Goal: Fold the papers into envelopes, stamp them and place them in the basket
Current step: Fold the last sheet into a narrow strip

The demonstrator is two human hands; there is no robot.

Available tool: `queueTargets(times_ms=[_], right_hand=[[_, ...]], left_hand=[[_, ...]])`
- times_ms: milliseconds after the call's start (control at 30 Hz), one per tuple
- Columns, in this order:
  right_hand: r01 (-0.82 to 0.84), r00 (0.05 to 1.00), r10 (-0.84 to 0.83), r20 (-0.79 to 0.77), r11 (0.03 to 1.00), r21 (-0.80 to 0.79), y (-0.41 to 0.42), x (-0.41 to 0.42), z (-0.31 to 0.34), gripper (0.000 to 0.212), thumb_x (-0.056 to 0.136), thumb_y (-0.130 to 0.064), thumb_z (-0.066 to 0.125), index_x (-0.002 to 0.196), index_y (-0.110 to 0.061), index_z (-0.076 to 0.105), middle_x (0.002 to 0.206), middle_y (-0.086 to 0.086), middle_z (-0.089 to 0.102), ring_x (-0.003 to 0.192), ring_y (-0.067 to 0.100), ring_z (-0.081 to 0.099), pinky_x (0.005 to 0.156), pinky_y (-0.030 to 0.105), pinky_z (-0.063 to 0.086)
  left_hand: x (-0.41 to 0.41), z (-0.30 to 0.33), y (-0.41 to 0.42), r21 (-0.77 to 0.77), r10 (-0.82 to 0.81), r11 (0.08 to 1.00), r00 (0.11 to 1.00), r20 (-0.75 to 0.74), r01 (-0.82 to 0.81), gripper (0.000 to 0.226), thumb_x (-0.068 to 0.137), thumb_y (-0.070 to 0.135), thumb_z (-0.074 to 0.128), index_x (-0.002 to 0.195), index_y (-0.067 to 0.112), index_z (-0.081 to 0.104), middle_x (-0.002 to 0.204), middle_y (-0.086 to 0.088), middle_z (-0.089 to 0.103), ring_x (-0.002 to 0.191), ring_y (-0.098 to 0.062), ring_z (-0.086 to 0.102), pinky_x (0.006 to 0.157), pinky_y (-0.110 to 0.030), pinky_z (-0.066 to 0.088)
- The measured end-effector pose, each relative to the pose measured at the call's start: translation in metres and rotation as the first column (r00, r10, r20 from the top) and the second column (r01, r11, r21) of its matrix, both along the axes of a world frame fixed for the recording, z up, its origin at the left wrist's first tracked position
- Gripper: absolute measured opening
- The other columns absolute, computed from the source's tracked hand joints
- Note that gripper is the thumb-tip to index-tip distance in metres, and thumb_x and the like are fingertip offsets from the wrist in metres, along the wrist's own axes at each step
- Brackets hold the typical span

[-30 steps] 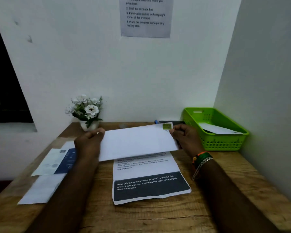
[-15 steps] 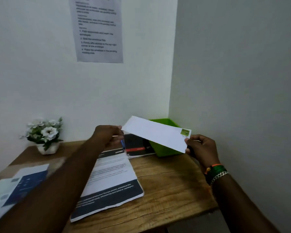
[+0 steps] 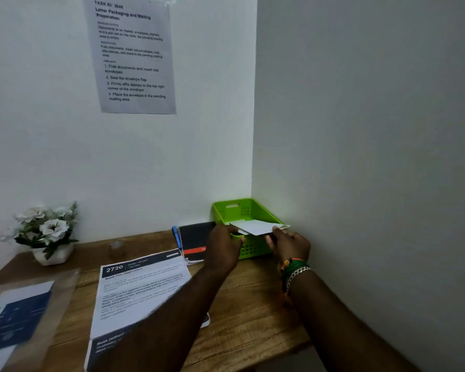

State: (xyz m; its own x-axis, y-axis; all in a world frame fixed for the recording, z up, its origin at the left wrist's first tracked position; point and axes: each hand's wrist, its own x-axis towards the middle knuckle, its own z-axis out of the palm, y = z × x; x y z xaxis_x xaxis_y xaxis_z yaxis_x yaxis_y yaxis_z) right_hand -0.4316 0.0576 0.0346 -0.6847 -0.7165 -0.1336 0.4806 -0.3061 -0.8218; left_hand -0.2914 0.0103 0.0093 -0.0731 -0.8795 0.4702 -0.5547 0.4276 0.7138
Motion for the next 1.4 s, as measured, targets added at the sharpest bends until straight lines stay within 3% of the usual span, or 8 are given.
queueTargets(times_ms=[233, 367, 467, 567, 700, 900, 1167, 1400], right_hand=[[0.018, 0.921, 0.046, -0.387, 0.987, 0.161, -0.006, -0.016, -0.01, 0.034, 0.087, -0.023, 0.076, 0.061, -0.008, 0.059, 0.061, 0.016, 0.065, 0.05, 0.026, 0.067, 0.06, 0.041, 0.062], [0.388, 0.379, -0.13, -0.916, 0.921, 0.03, 0.014, -0.016, -0.02, 0.025, 0.089, -0.041, 0.065, 0.078, -0.019, 0.06, 0.077, -0.002, 0.064, 0.077, 0.027, 0.065, 0.063, 0.031, 0.045], [0.303, -0.068, -0.117, -0.991, 0.944, -0.132, 0.02, -0.01, -0.034, 0.031, 0.091, -0.045, 0.053, 0.113, -0.027, 0.066, 0.113, 0.0, 0.063, 0.11, 0.024, 0.058, 0.084, 0.038, 0.05], [0.23, -0.24, 0.1, -0.966, 0.972, 0.044, 0.009, -0.01, -0.047, 0.061, 0.091, -0.06, 0.035, 0.14, -0.029, 0.053, 0.147, 0.003, 0.049, 0.144, 0.028, 0.036, 0.113, 0.05, 0.033], [0.189, -0.296, 0.268, -0.917, 0.957, 0.219, 0.001, -0.011, -0.044, 0.079, 0.085, -0.069, 0.013, 0.147, -0.03, 0.043, 0.157, 0.0, 0.038, 0.152, 0.022, 0.021, 0.123, 0.049, 0.004], [0.124, -0.229, 0.322, -0.918, 0.946, 0.301, -0.002, -0.013, -0.034, 0.062, 0.094, -0.064, 0.028, 0.144, -0.03, 0.043, 0.153, -0.004, 0.041, 0.151, 0.019, 0.024, 0.123, 0.051, 0.004], [-0.052, -0.254, -0.209, -0.944, 0.978, -0.203, 0.017, 0.009, -0.03, 0.007, 0.093, -0.027, 0.057, 0.093, -0.023, 0.063, 0.092, -0.003, 0.061, 0.089, 0.021, 0.058, 0.079, 0.04, 0.047], [-0.308, -0.326, 0.058, -0.944, 0.937, 0.164, 0.001, 0.084, -0.057, 0.023, 0.092, -0.034, 0.047, 0.101, -0.024, 0.066, 0.103, -0.002, 0.065, 0.101, 0.02, 0.058, 0.084, 0.038, 0.048]], left_hand=[[0.001, -0.007, -0.003, -0.017, 0.012, 1.0, 0.998, 0.064, -0.011, 0.032, 0.088, 0.019, 0.078, 0.117, 0.01, 0.069, 0.12, -0.011, 0.065, 0.115, -0.025, 0.061, 0.099, -0.039, 0.049], [0.002, -0.008, -0.002, -0.034, 0.008, 0.999, 0.995, 0.1, -0.004, 0.034, 0.089, 0.018, 0.075, 0.121, 0.009, 0.067, 0.124, -0.012, 0.064, 0.121, -0.027, 0.057, 0.103, -0.037, 0.045], [0.003, -0.009, 0.001, -0.051, 0.01, 0.999, 0.99, 0.138, -0.003, 0.036, 0.09, 0.016, 0.072, 0.125, 0.01, 0.066, 0.127, -0.011, 0.063, 0.125, -0.026, 0.054, 0.105, -0.034, 0.041], [0.004, -0.01, 0.003, -0.05, 0.005, 0.999, 0.988, 0.157, 0.003, 0.039, 0.09, 0.019, 0.071, 0.128, 0.014, 0.065, 0.128, -0.008, 0.063, 0.126, -0.024, 0.054, 0.103, -0.033, 0.043], [0.009, -0.008, 0.006, -0.039, -0.051, 0.997, 0.975, 0.215, 0.061, 0.049, 0.088, 0.023, 0.073, 0.136, 0.018, 0.062, 0.134, -0.003, 0.061, 0.128, -0.021, 0.054, 0.105, -0.031, 0.043], [0.022, -0.01, 0.012, -0.002, -0.197, 0.98, 0.964, 0.179, 0.2, 0.065, 0.083, 0.019, 0.08, 0.142, 0.016, 0.055, 0.142, -0.002, 0.057, 0.13, -0.019, 0.054, 0.109, -0.029, 0.042], [0.097, -0.022, 0.014, 0.009, -0.071, 0.997, 0.975, 0.21, 0.071, 0.049, 0.089, 0.028, 0.076, 0.135, 0.025, 0.06, 0.134, 0.003, 0.059, 0.128, -0.015, 0.054, 0.102, -0.025, 0.04], [0.232, -0.042, 0.009, 0.078, 0.197, 0.97, 0.932, 0.304, -0.23, 0.046, 0.095, 0.055, 0.06, 0.131, 0.027, 0.057, 0.134, -0.002, 0.06, 0.124, -0.025, 0.056, 0.101, -0.039, 0.045]])
